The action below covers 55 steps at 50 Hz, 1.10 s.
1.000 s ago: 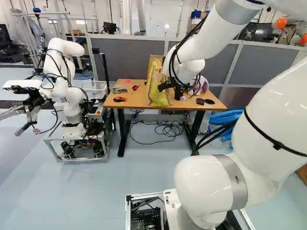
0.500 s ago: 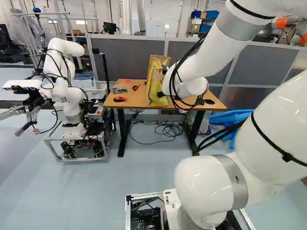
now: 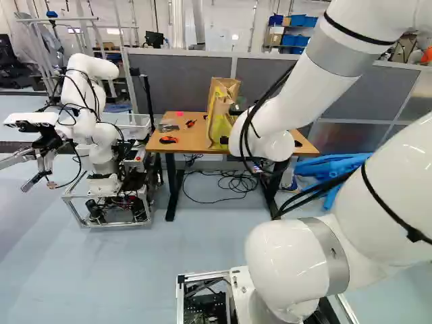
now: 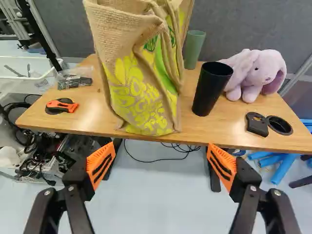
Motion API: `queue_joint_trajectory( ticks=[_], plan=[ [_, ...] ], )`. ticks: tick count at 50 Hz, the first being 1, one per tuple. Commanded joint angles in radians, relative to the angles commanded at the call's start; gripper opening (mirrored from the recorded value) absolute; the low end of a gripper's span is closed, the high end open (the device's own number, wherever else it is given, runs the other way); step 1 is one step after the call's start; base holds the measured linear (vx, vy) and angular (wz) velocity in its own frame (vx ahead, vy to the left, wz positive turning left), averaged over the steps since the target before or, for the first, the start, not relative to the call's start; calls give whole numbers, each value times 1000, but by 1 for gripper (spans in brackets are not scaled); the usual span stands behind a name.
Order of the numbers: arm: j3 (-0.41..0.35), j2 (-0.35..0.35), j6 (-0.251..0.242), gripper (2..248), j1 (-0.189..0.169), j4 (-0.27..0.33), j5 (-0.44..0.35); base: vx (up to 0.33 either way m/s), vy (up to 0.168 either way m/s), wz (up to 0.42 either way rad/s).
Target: Pick up the bag on the ground and place it on the table
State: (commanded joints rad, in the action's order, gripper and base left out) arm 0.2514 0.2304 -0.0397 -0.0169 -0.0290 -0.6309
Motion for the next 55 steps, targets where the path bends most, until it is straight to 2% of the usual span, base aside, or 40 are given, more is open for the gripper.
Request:
queue_joint_trajectory(
  ticks=[27, 55],
  plan=[
    [-108, 32, 26, 247, 11, 19, -159, 0, 0, 0],
    [-160, 48, 39, 247, 16, 28, -235, 0, 0, 0]
  ],
)
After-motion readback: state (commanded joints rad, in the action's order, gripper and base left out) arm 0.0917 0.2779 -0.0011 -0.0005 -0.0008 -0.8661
